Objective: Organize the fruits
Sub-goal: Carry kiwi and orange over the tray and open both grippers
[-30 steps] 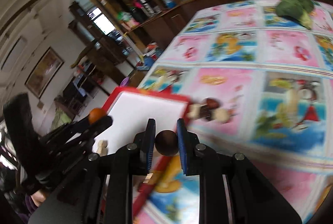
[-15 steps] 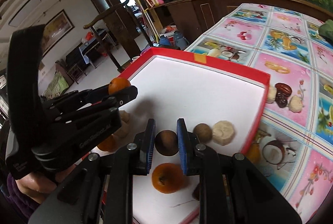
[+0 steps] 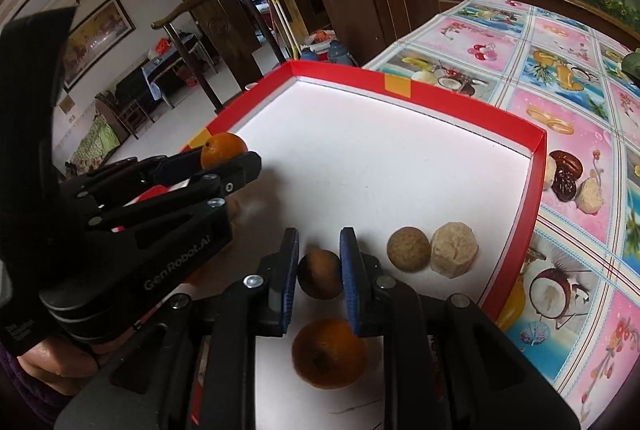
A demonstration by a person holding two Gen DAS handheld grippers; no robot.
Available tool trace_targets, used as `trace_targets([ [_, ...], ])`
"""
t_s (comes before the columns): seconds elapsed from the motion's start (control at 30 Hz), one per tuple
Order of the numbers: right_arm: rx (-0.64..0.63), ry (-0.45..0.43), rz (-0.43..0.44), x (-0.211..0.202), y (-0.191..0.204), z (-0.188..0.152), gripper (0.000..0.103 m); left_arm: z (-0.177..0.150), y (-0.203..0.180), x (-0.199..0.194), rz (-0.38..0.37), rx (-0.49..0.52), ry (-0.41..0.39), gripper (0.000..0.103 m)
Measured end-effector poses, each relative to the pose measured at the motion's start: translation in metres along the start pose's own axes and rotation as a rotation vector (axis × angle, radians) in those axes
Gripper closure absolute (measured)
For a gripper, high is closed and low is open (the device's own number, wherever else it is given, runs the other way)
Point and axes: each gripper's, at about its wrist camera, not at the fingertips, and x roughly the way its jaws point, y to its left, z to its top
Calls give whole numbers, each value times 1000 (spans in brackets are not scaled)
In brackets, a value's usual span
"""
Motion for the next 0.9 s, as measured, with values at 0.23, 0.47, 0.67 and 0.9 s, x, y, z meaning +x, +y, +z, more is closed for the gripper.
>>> trace_targets([
  [0.23,2,9,4,3,-3,-1,79,-6,0,9,-7,1,41,71],
  [0.47,-14,3,-1,3,0,-2,78,-11,-2,9,-8,2,49,70],
  [0.67,-29,13,-5,5,1,-3,75,-15,-1,6,9,-10,48,67],
  [0.9,-13,-11,40,-7,-5,0,65,-17,4,3,41,-33,57,42],
])
